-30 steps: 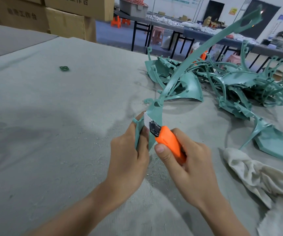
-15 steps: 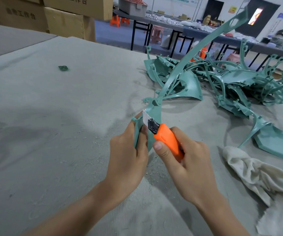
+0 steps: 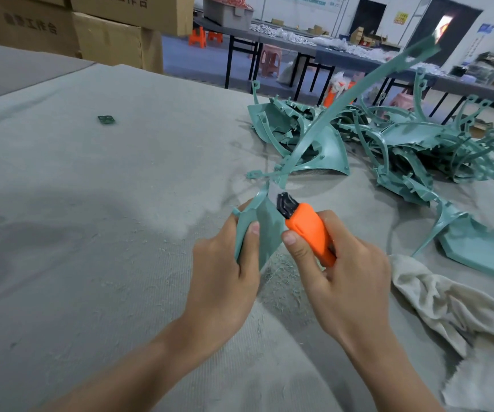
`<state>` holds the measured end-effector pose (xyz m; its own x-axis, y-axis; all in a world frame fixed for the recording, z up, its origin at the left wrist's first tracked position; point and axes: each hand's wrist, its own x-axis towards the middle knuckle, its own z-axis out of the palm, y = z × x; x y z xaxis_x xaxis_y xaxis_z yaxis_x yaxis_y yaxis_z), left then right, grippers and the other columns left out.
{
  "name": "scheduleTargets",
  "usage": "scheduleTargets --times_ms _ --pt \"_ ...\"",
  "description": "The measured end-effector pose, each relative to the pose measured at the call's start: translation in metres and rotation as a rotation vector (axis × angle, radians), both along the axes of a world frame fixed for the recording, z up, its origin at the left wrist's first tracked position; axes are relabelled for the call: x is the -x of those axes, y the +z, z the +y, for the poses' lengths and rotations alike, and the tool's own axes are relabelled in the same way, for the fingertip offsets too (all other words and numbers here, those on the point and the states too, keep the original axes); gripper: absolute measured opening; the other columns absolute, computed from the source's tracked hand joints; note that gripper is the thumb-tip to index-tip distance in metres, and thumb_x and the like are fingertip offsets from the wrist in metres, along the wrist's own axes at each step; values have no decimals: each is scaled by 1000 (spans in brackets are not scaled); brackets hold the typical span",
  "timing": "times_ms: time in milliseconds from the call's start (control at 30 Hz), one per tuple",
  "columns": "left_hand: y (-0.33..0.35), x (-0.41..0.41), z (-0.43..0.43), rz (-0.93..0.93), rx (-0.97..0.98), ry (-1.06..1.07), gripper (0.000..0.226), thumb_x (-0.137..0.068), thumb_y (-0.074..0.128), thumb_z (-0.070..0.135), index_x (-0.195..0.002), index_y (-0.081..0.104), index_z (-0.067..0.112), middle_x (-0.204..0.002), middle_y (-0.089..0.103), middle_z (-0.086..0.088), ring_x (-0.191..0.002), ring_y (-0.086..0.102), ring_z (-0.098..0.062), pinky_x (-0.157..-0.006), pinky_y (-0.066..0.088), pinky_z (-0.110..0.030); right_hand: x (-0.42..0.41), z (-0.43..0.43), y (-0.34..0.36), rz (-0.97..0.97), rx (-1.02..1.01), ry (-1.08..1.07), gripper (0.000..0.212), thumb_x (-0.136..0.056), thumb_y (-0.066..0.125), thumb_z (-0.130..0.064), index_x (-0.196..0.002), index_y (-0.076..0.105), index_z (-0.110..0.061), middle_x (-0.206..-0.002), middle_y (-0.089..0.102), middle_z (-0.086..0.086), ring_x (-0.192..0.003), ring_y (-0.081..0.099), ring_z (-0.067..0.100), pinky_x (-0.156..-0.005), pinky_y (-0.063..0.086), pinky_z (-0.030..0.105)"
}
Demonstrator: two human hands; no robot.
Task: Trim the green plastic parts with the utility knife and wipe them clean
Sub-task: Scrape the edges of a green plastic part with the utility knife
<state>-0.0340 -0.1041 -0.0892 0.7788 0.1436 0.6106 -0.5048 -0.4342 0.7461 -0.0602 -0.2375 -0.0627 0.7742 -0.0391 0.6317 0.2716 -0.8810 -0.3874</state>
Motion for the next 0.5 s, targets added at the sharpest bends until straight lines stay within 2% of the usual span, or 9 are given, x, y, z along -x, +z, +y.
scheduleTargets --times_ms 67,167,267,333,400,500 --pt "0 1 -1 15 22 -14 13 -94 49 17 -82 54 20 -49 40 19 -51 50 7 -44 32 -3 -1 -3 0 -30 -43 24 39 -92 47 -62 -81 53 -25 -47 26 -12 -41 35 6 -44 30 25" --pt "0 -1 0 65 59 -27 14 -95 48 22 -81 51 25 -53 50 13 -56 54 3 -48 37 -7 -2 -5 -1 -47 -166 78 37 -94 45 -63 -73 40 -33 -48 28 -6 -42 36 12 -45 25 19" --pt "-1 -4 1 165 153 -83 25 -99 51 20 -74 54 25 -67 58 0 -60 55 -11 -49 39 -14 -5 -9 -4 -33 -328 118 46 -95 45 -62 -70 43 -23 -56 38 5 -44 34 10 -45 24 18" --pt "0 -5 1 202 201 -122 26 -98 52 19 -72 54 19 -72 57 -1 -56 51 -9 -47 37 -14 -7 -11 -4 -8 -409 141 58 -93 44 -65 -72 49 -11 -60 40 9 -45 34 13 -44 27 22" --pt "0 -4 1 203 219 -160 25 -96 51 27 -73 54 18 -72 56 -2 -56 49 -4 -48 36 -14 -9 -14 -4 62 -523 188 69 -89 43 -73 -77 54 -6 -57 38 7 -47 33 16 -44 29 31" --pt "1 -2 1 168 211 -199 20 -92 49 33 -77 56 21 -75 58 -1 -60 53 -8 -50 38 -17 -10 -19 -2 162 -585 272 75 -87 45 -73 -80 54 1 -55 32 -6 -49 28 9 -47 26 29"
